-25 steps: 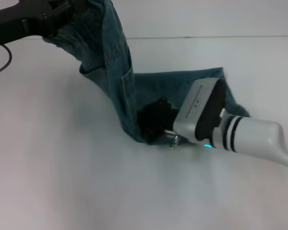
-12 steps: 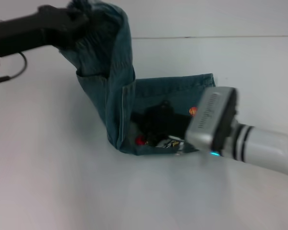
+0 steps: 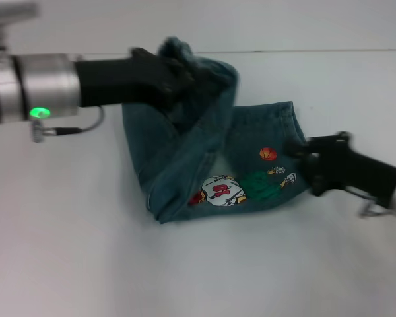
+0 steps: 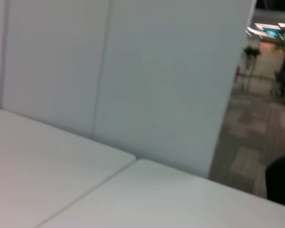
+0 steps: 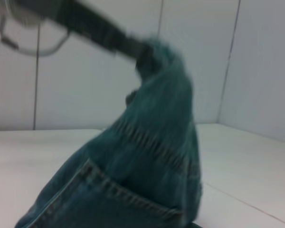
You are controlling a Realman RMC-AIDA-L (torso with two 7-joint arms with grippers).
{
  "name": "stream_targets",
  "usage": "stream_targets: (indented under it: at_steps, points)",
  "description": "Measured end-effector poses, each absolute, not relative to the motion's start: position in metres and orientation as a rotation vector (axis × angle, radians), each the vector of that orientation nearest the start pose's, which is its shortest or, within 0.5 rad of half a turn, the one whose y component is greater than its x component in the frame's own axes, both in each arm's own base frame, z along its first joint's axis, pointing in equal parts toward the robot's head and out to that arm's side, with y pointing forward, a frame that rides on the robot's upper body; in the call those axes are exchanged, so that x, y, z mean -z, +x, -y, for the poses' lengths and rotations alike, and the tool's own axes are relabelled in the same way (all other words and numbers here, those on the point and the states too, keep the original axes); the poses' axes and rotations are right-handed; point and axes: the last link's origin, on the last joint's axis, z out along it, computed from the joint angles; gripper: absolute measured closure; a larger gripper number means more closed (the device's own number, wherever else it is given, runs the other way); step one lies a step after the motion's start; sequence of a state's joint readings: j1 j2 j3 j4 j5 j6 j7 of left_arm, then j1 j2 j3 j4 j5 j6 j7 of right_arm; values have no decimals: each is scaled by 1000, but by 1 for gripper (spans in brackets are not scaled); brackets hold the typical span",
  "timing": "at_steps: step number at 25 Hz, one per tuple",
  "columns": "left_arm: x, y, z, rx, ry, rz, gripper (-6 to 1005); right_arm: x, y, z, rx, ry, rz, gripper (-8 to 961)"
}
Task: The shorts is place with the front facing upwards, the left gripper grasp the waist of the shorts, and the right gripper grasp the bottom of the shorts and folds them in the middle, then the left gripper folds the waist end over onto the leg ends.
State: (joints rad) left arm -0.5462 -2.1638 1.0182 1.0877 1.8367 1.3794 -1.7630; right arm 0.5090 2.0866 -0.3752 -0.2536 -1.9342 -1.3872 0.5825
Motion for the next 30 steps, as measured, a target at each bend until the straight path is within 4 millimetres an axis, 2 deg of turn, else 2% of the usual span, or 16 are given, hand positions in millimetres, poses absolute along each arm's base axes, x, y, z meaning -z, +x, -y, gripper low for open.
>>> stream_targets:
  at_steps: [3,6,10,13,18,22,27,30]
  points:
    - [16,-145,-370,697,-2744,491,855,12,318,-298,-686,-2360,-242,947]
    - [41,-136,-369,643,-2792,472,851,-3,330,-287,-675,-2341,-261,946]
    - [70,-126,-370,590,-2801,459,845,-9,336,-282,-670,-2346,-279,946]
    - [79,-118,-371,632,-2792,460,841,-7,334,-279,-670,-2385,-263,945]
    - [81,-112,-369,713,-2787,453,834,-7,334,-280,-658,-2410,-250,944]
    - [80,-115,-363,729,-2811,463,828,-8,334,-281,-653,-2411,-247,944]
    - [59,-142,-356,792,-2775,496,618,-8,333,-276,-673,-2423,-244,943]
    - [41,-171,-341,861,-2744,443,379,-11,331,-269,-708,-2451,-226,943]
